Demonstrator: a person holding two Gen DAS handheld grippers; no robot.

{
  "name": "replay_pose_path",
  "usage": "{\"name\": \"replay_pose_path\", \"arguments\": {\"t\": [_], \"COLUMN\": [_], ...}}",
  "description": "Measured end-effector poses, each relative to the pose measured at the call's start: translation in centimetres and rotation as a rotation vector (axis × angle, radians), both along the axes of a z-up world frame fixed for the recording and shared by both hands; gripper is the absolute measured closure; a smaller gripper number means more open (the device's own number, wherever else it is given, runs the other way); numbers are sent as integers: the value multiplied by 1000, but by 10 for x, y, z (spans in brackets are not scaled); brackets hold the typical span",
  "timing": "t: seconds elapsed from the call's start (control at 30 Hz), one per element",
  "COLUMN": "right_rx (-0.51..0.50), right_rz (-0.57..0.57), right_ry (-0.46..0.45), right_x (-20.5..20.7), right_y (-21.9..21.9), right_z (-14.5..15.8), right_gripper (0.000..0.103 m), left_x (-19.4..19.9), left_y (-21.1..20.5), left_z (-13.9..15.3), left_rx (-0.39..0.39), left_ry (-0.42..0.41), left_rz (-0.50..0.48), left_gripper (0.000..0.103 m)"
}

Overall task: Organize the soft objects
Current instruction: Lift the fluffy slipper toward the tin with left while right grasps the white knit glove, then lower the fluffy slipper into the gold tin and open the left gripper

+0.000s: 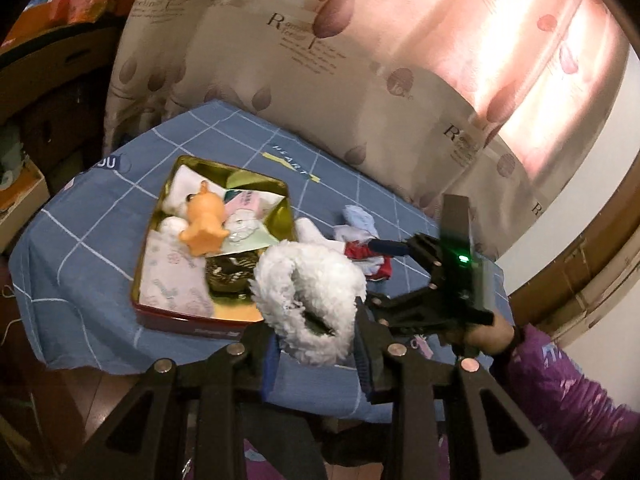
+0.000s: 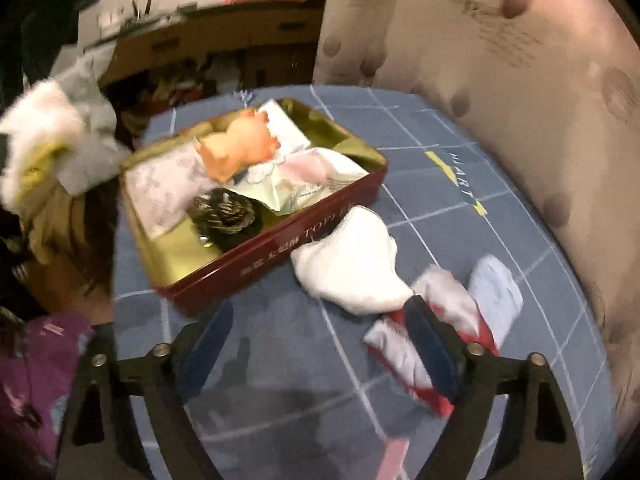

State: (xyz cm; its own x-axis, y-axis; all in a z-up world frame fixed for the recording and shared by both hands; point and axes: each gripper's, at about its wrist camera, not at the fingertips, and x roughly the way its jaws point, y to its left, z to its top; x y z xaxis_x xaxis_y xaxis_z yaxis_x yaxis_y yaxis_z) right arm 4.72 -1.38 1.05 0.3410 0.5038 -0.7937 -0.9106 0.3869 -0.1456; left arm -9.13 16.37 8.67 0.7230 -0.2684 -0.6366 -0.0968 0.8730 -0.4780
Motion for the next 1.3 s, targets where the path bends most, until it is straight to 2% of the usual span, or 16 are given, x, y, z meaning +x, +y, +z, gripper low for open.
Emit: {"name": "replay_pose_path", "arguments": {"t": [0.13,0.27,0.3,0.33,0.37,0.4,0.47,0.53,0.6,0.73,0.93,1.03,1.13,1.3], "right_rx": [-87,-154,-164,-175,-188,-209,-213,-204,-186,-83,187,275,340,384], "right_rz": [33,62,65,70,69,61,41,1,-21,-118,-316,-377,-428,-476], "right_ry": [-9,-6,2,53,100,125,137,127,100,75,142,160,175,161], "right_x": [18,38,44,53,60,64,66,64,53,19,-44,-65,-74,-84], "right_y": [23,43,48,51,54,57,58,52,41,-4,-91,-121,-143,-167], "right_z": [-17,-25,-27,-31,-35,-40,-42,-37,-31,-15,13,21,27,36], "right_gripper": [29,29,30,31,37,51,57,77,79,80,80,80,80,80], "left_x": [5,9,11,11,11,11,11,11,10,6,8,17,31,62], "left_y": [9,14,16,18,19,20,25,28,30,27,26,22,20,6], "left_z": [-13,-24,-28,-31,-33,-36,-41,-42,-40,-37,-35,-32,-33,-40], "left_rx": [-26,-36,-43,-43,-41,-41,-56,-59,-61,-25,3,57,70,125], "left_ry": [16,36,41,45,50,55,70,72,65,54,57,48,50,51], "left_rz": [3,-2,-1,1,7,12,16,30,36,38,35,27,12,-14], "left_gripper": [72,72,72,72,72,72,72,72,70,70,70,70,70,70]}}
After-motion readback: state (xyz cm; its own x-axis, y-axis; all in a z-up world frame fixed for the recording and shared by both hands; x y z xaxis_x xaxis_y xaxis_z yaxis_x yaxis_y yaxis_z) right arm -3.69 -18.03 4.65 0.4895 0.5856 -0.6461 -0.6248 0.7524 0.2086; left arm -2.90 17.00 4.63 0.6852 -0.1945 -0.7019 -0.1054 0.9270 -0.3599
